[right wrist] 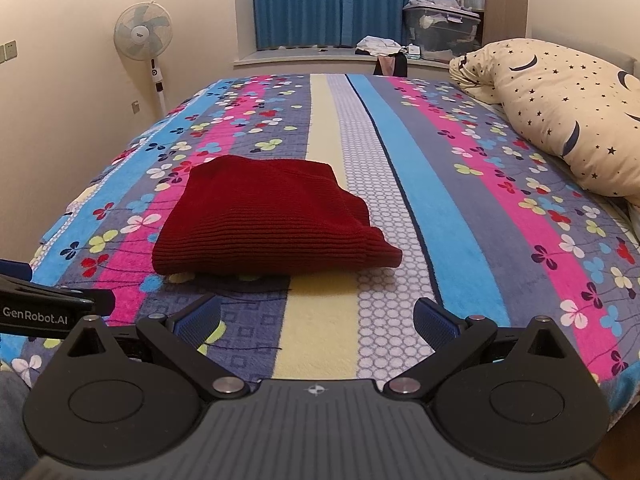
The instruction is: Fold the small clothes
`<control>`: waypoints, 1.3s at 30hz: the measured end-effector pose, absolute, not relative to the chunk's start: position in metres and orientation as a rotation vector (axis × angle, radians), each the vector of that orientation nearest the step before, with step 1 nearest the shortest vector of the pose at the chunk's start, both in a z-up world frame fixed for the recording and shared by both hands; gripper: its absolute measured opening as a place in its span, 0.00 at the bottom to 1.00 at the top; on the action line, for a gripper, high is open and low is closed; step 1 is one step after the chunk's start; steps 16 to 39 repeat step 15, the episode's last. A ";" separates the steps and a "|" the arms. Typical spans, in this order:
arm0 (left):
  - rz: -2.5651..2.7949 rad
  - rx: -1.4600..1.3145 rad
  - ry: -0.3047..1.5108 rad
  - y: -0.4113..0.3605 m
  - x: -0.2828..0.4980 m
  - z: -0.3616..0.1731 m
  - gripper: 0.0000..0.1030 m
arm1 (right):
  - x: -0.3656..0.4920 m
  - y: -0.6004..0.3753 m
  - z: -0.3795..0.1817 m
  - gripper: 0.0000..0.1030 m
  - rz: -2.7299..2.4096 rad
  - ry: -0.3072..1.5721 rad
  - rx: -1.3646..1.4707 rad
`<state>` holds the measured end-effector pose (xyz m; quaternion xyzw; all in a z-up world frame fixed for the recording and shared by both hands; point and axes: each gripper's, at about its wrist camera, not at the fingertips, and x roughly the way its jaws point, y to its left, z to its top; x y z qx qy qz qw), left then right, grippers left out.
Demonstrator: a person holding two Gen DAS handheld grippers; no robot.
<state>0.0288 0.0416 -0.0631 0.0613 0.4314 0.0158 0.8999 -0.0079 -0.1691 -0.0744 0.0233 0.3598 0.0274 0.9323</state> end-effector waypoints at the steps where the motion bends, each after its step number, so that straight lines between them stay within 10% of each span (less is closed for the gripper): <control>1: 0.032 0.128 0.892 0.041 0.029 -0.063 1.00 | -0.008 -0.169 -0.074 0.99 0.057 0.736 0.047; 39: 0.044 0.111 0.875 0.044 0.028 -0.059 1.00 | -0.007 -0.171 -0.071 0.99 0.071 0.738 0.051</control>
